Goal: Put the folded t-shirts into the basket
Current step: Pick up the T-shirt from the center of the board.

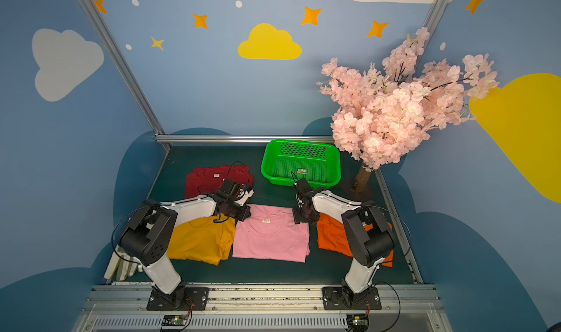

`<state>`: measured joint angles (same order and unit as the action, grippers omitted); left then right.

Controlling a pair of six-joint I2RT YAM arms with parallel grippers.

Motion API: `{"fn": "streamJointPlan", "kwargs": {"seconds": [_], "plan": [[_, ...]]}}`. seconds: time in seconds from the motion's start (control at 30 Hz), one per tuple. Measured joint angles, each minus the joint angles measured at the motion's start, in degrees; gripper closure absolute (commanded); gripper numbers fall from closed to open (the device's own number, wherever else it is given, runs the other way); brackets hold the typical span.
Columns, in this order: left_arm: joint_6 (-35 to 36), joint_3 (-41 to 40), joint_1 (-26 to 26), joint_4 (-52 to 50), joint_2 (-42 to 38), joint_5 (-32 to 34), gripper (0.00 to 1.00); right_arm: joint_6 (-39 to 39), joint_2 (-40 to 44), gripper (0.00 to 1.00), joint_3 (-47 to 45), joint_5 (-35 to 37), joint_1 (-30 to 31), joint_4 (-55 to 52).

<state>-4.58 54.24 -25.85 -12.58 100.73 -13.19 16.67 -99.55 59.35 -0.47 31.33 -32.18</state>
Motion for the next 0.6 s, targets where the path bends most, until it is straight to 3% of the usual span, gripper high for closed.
{"fn": "streamJointPlan", "kwargs": {"seconds": [0.3,0.43,0.6], "plan": [[-1.49,-2.23,0.26,2.47,-0.92,-2.56,0.98,0.17,0.87,1.00,-2.14,-2.47,0.33,5.66],[-3.72,-5.07,0.35,4.94,-3.17,-3.39,0.98,-0.04,4.42,1.00,-5.79,-2.64,0.26,9.81],[-8.59,-11.45,0.33,9.44,-12.24,-4.24,0.98,-0.37,15.43,1.00,-12.00,-2.95,0.28,14.91]]}}
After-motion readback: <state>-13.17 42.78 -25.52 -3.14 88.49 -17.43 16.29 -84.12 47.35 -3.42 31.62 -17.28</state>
